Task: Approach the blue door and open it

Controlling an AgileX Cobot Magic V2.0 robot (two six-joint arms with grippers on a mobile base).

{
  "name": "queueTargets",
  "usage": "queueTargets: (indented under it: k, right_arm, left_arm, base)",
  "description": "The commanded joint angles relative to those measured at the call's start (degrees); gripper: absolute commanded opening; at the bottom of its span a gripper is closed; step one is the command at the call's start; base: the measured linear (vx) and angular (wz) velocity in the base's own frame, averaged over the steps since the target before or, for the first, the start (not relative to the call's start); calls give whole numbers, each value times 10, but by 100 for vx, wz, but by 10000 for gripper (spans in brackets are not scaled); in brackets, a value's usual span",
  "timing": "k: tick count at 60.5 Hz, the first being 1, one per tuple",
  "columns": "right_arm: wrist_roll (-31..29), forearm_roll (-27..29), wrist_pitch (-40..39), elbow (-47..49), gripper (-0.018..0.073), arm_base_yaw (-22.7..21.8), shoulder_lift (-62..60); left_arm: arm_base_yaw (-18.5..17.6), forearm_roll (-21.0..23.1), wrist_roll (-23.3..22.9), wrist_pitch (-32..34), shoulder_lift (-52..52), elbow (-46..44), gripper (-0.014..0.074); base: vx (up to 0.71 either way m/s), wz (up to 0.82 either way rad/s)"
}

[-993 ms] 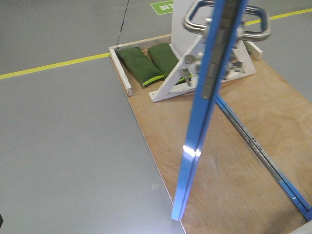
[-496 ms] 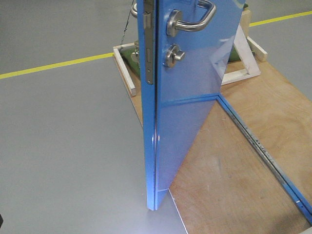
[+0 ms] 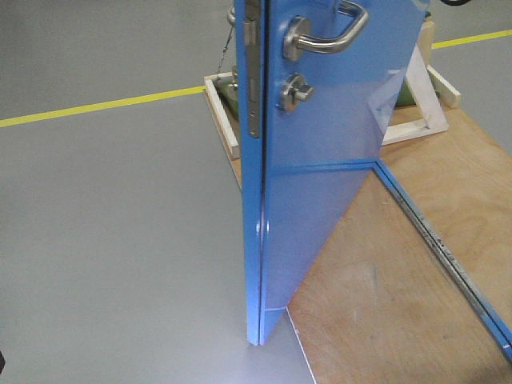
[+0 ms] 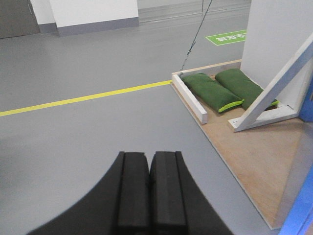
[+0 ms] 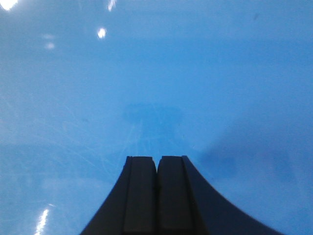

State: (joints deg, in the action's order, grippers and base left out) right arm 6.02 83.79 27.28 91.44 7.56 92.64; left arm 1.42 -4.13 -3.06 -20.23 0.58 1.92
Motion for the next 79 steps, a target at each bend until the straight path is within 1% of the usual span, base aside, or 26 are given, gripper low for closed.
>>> queueTargets:
  k: [1, 8, 20, 79]
  right_arm:
    - [-8, 24, -8, 18, -4, 1, -24]
    - [-8, 24, -11, 18, -4, -1, -24]
    - [-8, 22, -41, 18, -4, -1, -23]
    - [-8, 22, -39, 16, -4, -1, -23]
  left_arm:
    - [-5, 3, -2, 43, 10, -20, 71]
    - [-5, 3, -2, 43, 10, -20, 71]
    - [-5, 3, -2, 43, 10, -20, 71]
    - [-5, 3, -2, 43, 10, -20, 71]
  base:
    - [3, 13]
    - [3, 15]
    - [1, 9]
    - [0, 0]
